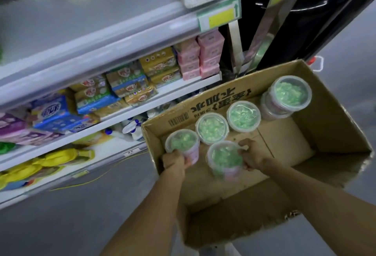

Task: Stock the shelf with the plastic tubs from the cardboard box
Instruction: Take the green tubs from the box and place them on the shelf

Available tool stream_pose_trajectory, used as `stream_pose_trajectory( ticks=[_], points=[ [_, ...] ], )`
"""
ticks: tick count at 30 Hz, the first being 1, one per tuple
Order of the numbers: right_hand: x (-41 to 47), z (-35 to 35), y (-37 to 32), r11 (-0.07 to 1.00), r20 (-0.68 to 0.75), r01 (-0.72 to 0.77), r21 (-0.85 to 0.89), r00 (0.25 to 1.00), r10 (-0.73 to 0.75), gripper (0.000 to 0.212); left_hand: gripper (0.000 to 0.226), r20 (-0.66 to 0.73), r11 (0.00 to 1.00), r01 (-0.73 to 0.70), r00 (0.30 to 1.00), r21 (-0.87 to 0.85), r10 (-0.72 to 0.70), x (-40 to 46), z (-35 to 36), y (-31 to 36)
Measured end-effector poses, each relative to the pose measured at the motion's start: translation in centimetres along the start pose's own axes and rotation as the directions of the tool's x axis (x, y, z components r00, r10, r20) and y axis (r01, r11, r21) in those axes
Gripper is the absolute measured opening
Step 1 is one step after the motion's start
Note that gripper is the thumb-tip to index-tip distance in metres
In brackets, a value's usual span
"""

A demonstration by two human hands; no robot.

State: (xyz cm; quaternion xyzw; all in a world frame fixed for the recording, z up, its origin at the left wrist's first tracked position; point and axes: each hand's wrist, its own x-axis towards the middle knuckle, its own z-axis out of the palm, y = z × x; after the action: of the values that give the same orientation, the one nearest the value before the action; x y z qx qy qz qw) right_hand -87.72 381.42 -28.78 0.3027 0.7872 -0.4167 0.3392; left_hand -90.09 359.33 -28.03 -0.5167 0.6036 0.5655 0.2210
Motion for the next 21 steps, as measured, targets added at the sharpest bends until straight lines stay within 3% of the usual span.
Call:
stream_pose_trajectory(
  ticks=[4, 11, 14, 17, 21],
  points=[
    [-4.0, -4.0, -3.9, 0.995, -0.004, 0.039, 0.086, 0.999, -0.039, 0.014, 0.027, 0.083, 0.991, -0.125, 0.989, 0.049, 0.121, -3.7, -2.7, 2.5],
    [-11.2, -10.6, -13.1, 0.967, -0.067, 0.223, 0.125, 0.974, -0.216, 0.013, 0.016, 0.142, 0.949, -0.313, 0.938, -0.046, 0.316, -11.8, -8.2, 9.0],
    [-14.3, -13.1, -16.8, 0.937, -0.104, 0.325, 0.129, 0.944, -0.313, 0.014, 0.014, 0.144, 0.922, -0.366, 0.913, -0.129, 0.383, -15.2, -10.5, 11.8],
    [-18.5, -15.8, -20.3, 0.882, -0.059, 0.432, 0.187, 0.901, -0.429, 0.011, 0.018, 0.137, 0.868, -0.448, 0.866, -0.213, 0.48, -18.7, -12.7, 14.3],
    [-23.8, -18.9, -24.5, 0.8, 0.025, 0.562, 0.208, 0.815, -0.579, 0.023, 0.016, 0.131, 0.774, -0.569, 0.776, -0.277, 0.617, -23.8, -15.5, 17.4]
  ],
)
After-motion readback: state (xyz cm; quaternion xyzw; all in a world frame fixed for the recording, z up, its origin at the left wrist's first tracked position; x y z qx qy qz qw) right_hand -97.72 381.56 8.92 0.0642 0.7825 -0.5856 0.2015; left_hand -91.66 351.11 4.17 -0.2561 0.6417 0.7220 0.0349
